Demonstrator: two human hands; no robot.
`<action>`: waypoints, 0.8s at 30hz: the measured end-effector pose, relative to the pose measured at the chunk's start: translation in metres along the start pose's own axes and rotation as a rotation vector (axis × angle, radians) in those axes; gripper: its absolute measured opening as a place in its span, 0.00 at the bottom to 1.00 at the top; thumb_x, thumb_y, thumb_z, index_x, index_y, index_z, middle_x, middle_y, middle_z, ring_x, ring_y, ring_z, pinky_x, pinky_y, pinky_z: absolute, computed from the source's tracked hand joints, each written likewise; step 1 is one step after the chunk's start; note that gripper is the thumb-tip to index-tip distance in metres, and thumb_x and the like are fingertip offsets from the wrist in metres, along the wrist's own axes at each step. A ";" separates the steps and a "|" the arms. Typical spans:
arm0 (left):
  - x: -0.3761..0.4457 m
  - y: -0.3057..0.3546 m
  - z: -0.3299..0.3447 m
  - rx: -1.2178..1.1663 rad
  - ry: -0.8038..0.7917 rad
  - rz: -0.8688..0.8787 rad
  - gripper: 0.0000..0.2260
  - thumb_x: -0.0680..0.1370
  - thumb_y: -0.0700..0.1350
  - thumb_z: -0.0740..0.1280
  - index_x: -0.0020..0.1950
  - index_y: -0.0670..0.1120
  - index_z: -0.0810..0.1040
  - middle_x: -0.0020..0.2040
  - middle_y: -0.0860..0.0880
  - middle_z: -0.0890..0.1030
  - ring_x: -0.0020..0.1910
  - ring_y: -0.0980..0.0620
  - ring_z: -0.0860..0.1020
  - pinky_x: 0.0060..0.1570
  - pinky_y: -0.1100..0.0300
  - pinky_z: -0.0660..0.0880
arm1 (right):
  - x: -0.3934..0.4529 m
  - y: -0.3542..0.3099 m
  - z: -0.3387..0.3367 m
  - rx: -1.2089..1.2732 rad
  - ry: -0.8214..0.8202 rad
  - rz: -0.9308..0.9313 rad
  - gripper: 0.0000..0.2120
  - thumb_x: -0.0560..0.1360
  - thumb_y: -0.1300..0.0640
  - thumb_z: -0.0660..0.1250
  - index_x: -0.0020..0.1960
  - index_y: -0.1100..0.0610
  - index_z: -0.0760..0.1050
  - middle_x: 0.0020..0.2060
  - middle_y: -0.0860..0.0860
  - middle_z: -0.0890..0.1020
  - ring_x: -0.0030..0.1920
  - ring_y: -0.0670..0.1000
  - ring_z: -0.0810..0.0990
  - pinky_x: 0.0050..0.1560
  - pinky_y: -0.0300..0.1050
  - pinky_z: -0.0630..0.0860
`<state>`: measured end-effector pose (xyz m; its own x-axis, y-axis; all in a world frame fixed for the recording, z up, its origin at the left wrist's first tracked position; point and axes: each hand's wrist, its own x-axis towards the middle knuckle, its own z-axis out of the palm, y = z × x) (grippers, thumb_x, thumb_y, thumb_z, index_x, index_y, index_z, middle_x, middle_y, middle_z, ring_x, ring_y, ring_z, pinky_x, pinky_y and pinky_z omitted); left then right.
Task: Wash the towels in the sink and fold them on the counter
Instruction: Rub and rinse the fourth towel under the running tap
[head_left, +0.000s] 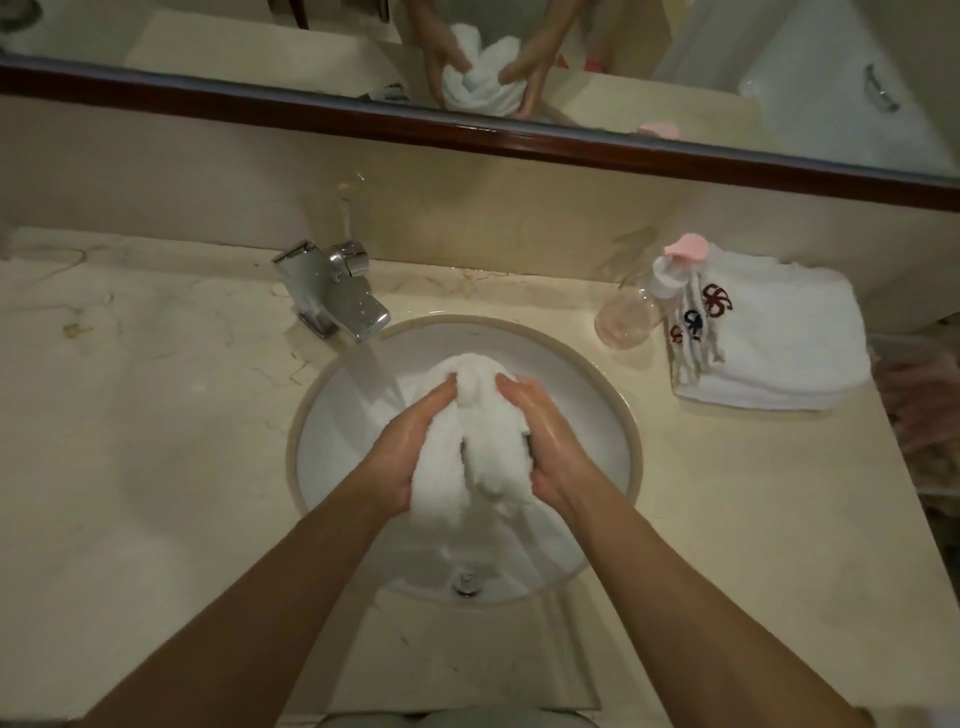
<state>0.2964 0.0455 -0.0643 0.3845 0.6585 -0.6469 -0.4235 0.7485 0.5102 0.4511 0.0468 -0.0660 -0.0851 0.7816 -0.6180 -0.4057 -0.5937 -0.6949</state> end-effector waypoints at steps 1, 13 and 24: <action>0.004 -0.004 0.001 -0.081 0.012 0.010 0.25 0.78 0.56 0.68 0.69 0.41 0.76 0.65 0.38 0.78 0.65 0.41 0.77 0.69 0.45 0.70 | -0.002 0.010 0.004 -0.056 0.022 -0.039 0.30 0.72 0.42 0.74 0.70 0.54 0.72 0.62 0.58 0.81 0.62 0.59 0.81 0.59 0.59 0.79; 0.044 -0.023 -0.029 -0.411 0.312 0.100 0.36 0.76 0.72 0.55 0.64 0.43 0.80 0.59 0.37 0.82 0.60 0.37 0.80 0.64 0.42 0.73 | 0.025 0.035 0.031 -0.775 -0.046 0.077 0.46 0.57 0.35 0.80 0.68 0.42 0.63 0.58 0.45 0.81 0.56 0.48 0.82 0.59 0.53 0.80; 0.106 -0.015 -0.125 -0.645 0.308 0.217 0.31 0.78 0.63 0.62 0.75 0.46 0.70 0.73 0.44 0.72 0.73 0.44 0.69 0.75 0.45 0.60 | 0.143 0.002 0.107 -1.362 -0.421 0.290 0.20 0.73 0.44 0.71 0.58 0.56 0.79 0.46 0.52 0.84 0.42 0.49 0.82 0.43 0.45 0.80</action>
<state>0.2412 0.0947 -0.2112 0.0309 0.6636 -0.7474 -0.8973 0.3478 0.2717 0.3410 0.1781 -0.1169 -0.3643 0.4601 -0.8097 0.8124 -0.2681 -0.5179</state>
